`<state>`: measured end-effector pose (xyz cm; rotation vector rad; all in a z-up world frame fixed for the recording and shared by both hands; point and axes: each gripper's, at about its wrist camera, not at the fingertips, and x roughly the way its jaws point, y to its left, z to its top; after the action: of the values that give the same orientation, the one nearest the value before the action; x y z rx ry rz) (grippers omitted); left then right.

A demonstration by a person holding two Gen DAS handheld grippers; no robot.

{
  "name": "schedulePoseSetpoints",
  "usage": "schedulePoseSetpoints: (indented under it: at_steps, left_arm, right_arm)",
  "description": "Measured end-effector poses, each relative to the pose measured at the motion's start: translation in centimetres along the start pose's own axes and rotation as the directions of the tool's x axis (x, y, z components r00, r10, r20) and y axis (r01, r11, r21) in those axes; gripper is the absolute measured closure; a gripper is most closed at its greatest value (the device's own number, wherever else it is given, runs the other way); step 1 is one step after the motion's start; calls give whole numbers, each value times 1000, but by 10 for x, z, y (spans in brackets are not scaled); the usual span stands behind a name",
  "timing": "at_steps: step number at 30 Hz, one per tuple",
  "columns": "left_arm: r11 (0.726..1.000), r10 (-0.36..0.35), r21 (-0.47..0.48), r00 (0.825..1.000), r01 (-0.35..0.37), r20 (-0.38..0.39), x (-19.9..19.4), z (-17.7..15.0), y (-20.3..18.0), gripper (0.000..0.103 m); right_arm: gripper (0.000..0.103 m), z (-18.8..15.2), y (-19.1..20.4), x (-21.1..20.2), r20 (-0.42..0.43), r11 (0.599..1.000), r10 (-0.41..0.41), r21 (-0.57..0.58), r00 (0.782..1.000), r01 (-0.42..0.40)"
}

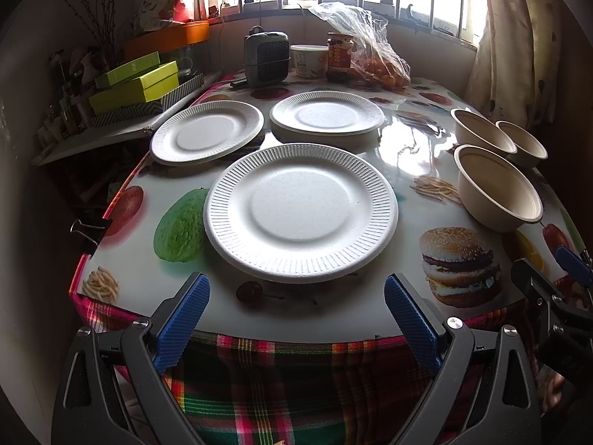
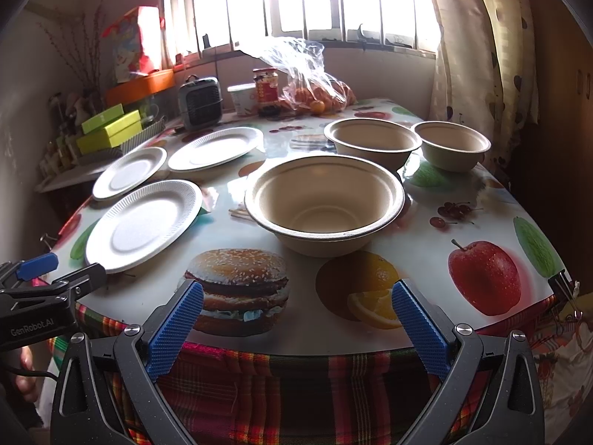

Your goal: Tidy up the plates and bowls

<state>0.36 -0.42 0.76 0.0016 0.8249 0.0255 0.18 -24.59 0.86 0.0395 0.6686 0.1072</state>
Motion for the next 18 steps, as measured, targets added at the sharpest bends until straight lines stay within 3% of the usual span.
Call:
schedulePoseSetpoints:
  at_steps: [9, 18]
  left_arm:
    - [1000, 4, 0, 1000, -4, 11, -3, 2, 3, 7]
    - [999, 5, -51, 999, -3, 34, -9, 16, 27, 7]
  right_arm:
    - [0, 2, -2, -1, 11, 1000, 12, -4, 1000, -12]
    - [0, 32, 11, -8, 47, 995, 86, -52, 995, -83]
